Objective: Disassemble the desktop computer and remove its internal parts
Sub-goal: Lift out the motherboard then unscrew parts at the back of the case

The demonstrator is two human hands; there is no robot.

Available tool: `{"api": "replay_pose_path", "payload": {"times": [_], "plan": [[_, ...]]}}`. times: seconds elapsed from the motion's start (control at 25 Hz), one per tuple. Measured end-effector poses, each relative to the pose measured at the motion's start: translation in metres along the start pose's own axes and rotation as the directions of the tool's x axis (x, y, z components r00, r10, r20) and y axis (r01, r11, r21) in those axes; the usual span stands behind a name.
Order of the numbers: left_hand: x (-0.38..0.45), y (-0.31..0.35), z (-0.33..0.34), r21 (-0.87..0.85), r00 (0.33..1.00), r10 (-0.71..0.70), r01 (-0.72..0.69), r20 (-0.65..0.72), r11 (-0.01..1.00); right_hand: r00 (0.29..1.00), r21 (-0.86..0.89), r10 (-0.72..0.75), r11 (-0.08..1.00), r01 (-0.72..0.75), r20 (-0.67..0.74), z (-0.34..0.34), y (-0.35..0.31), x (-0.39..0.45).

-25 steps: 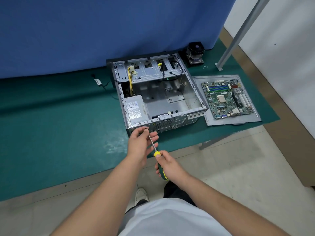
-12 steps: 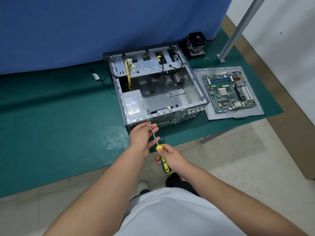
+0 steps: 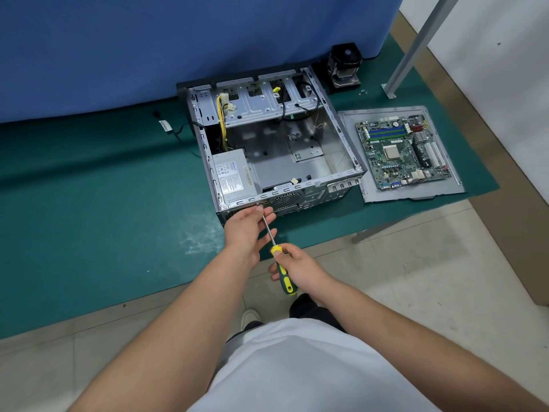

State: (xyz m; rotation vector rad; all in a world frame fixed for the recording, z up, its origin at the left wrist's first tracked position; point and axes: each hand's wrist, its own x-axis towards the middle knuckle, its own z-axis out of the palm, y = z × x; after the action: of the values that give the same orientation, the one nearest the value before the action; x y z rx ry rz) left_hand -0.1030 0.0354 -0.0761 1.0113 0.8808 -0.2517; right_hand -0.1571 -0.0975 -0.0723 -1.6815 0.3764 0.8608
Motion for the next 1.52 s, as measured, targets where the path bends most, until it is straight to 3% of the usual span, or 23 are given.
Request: {"api": "replay_pose_path", "payload": {"times": [0.24,0.4,0.52,0.64,0.76,0.84,0.92,1.08,1.2,1.36,1.52], "plan": [[-0.001,0.001,0.002,-0.003,1.0,-0.022,0.022,0.004,1.0,0.995,-0.091,-0.046,0.995,0.038,-0.084,0.001,0.002,-0.002],[-0.009,-0.003,0.004,0.066,1.0,-0.017,0.016,0.007,0.998,0.971,-0.3,-0.133,0.952,0.069,-0.198,0.001,-0.001,-0.008],[-0.015,-0.008,0.0,0.173,1.0,0.023,-0.02,-0.019,0.985,0.924,-0.528,-0.212,0.849,0.012,-0.319,0.006,-0.008,-0.007],[-0.019,-0.009,-0.002,0.189,1.0,0.016,-0.013,-0.015,0.982,0.913,-0.561,-0.229,0.828,0.0,-0.339,0.012,-0.011,-0.005],[-0.024,-0.008,0.0,0.179,1.0,-0.004,-0.001,0.024,0.984,0.942,-0.386,-0.169,0.921,0.048,-0.288,0.011,-0.007,-0.005],[-0.025,-0.006,-0.003,0.14,0.998,-0.022,0.012,0.065,0.99,0.989,-0.026,-0.034,0.999,0.03,-0.147,0.007,-0.004,-0.008],[-0.025,-0.005,-0.006,0.083,0.992,-0.038,0.028,0.117,0.996,0.996,0.237,0.067,0.968,-0.081,0.065,-0.001,0.0,-0.014],[-0.026,-0.003,-0.008,0.071,0.977,-0.038,0.023,0.208,0.997,0.932,0.447,0.118,0.852,-0.273,0.344,-0.011,0.008,-0.023],[-0.024,-0.003,-0.008,0.088,0.978,-0.056,0.039,0.203,0.995,0.958,0.442,0.116,0.868,-0.226,0.262,-0.005,0.008,-0.019],[-0.025,-0.012,-0.006,0.295,0.998,-0.033,0.014,0.061,0.955,0.994,0.383,0.08,0.918,-0.102,0.072,0.002,0.006,-0.015],[-0.023,-0.012,-0.008,0.287,1.0,0.003,-0.011,0.025,0.958,0.993,0.398,0.063,0.912,-0.099,0.104,-0.002,0.007,-0.019]]}}
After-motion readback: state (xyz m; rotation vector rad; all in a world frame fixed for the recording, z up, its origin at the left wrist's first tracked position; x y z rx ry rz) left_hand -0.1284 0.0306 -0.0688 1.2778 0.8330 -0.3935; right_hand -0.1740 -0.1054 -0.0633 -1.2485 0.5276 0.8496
